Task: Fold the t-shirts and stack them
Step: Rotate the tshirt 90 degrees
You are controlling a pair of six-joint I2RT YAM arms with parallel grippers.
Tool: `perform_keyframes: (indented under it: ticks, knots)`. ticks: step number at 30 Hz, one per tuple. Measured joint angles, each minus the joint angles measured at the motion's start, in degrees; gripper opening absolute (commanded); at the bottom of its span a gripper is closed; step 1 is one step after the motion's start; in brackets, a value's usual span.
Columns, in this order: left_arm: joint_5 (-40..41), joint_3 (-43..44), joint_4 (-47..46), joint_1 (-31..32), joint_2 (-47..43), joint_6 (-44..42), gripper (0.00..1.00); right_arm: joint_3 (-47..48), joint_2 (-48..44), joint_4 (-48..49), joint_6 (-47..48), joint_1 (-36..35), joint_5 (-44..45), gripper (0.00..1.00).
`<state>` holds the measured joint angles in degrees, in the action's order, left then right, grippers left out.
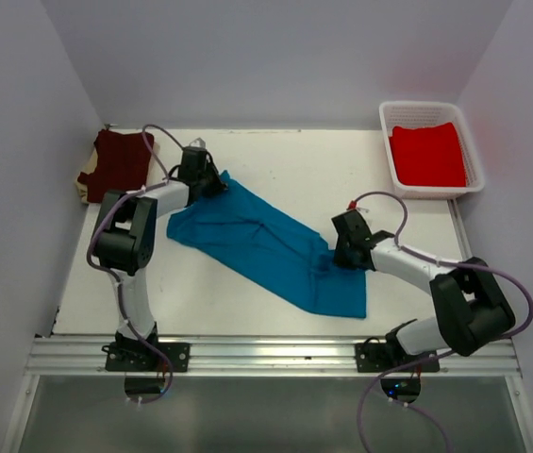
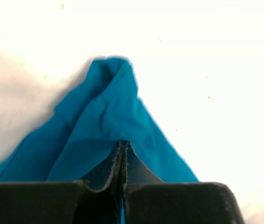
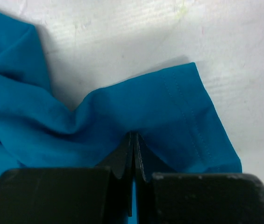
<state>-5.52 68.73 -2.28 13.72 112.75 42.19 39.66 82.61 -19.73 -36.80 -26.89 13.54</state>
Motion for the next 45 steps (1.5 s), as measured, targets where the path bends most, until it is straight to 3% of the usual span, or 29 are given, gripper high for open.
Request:
perform_keyframes:
  ticks: [8,16,26,29,38,45]
  knots:
    - [-4.66,13.99,3.28,-0.2,10.73,-1.29,0.0,-4.79,-8.11,-6.95,-5.75,-4.17,-1.57,0.0]
    - [-5.6,8.31,3.17,-0.2,8.09,-1.27,0.0,-5.27,-10.69,-15.19,-8.52,-4.92,-1.01,0.0]
    - [-7.54,9.73,2.78,-1.33,9.11,-1.29,0.0,-5.18,-11.74,-18.75,-9.55,-5.81,-0.52,0.0]
    - [-7.26,5.86,0.52,-1.33,6.05,-1.36,0.0,-5.18,-12.5,-19.71,-9.73,-5.84,0.28,0.0]
    - [-4.04,-5.77,-1.7,-0.57,-16.06,-2.95,0.0,-5.18,-12.09,-20.04,-9.73,-5.84,0.52,0.0]
    - [-3.93,-15.89,-2.75,1.01,-13.27,-2.8,0.0,-5.18,-11.19,-19.67,-9.68,-5.84,0.48,0.0]
